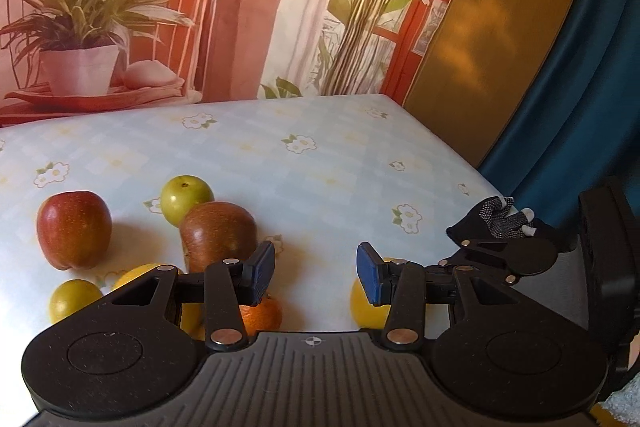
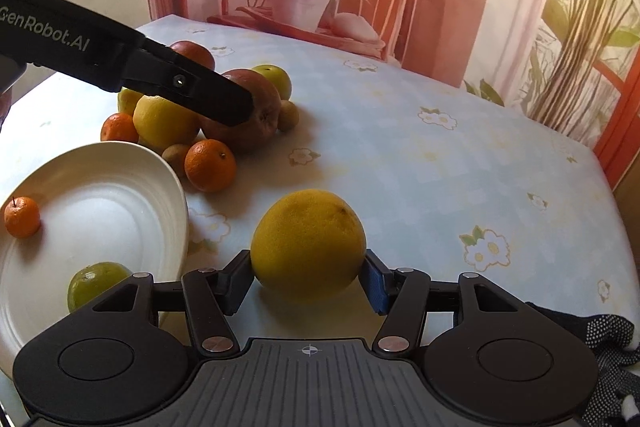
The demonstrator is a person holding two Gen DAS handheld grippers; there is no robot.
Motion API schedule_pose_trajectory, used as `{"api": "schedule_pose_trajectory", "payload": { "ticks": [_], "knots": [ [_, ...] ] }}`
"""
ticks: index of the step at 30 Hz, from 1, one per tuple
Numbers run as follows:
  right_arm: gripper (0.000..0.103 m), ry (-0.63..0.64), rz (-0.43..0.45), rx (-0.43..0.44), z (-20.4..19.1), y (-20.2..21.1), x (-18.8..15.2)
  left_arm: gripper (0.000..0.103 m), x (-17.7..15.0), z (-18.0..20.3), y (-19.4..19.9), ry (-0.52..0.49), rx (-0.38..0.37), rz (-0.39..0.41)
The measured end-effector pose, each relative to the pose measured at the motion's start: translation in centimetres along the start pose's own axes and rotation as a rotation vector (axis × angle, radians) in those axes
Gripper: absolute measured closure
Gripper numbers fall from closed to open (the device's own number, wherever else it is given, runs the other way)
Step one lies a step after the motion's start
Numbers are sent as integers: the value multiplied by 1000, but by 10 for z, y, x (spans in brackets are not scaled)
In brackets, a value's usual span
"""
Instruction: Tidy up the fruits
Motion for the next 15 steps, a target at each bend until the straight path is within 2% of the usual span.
{"api": "schedule_pose_trajectory", "payload": {
  "ticks": [8,12,15],
  "knots": [
    [50,58,11,9,-3,-4,4,59,-7,7,-37,123,-130,-85],
    [50,63,19,15,-3,-4,4,60,-13,9,-49,171,-171,-115],
    [50,51,25,22,-2,-5,5,60,-16,9,-52,177,-174,-117]
  ]
}}
Point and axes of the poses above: each gripper's, at about its wrist camera, not at the fingertips, and y roughly against the way its jaws point, z to its right, x to its top, the point moved 4 cm from there along -y, roughly the way its jaws point, and after that the axes turned 8 degrees about z, right-handed, at the moved point
